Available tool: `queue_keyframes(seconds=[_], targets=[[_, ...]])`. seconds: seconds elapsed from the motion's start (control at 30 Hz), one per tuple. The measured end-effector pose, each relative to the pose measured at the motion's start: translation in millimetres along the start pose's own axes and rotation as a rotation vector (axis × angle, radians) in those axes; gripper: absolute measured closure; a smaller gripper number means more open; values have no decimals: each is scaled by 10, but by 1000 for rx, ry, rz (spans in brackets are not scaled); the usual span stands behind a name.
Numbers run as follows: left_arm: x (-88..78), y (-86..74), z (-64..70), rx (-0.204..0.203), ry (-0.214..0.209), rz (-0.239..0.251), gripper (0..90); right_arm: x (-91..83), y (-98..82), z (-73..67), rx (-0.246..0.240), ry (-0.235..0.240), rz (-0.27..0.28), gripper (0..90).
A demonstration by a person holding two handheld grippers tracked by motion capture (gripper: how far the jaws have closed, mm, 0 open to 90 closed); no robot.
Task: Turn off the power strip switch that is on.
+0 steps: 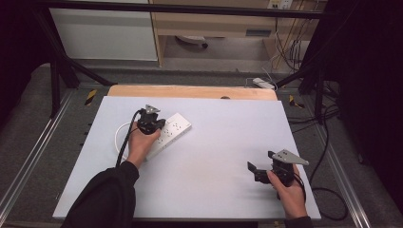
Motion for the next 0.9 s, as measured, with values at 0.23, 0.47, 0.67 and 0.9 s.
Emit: queue_keyframes(seconds=[0.23,0.47,0.67,0.9], targets=[[1,6,-2,3,0,-7,900,0,0,1,0,0,-1,43],[3,12,1,7,2,-10,900,-3,0,1,0,1,-1,43],[5,12,-5,1,-4,-10,900,3,0,-1,-3,3,-3,43],[5,12,-5,2,-3,-11,900,6,-2,-4,-1,3,-6,43]])
Point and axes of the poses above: each handheld gripper's, and its own axes: x roughly forward along the jaws, y roughly out of its top, z roughly to its right, the point moved 1 cm from there along x, roughly forward along the jaws, and after that the axes turned 9 degrees about y, right-handed, at the moved point
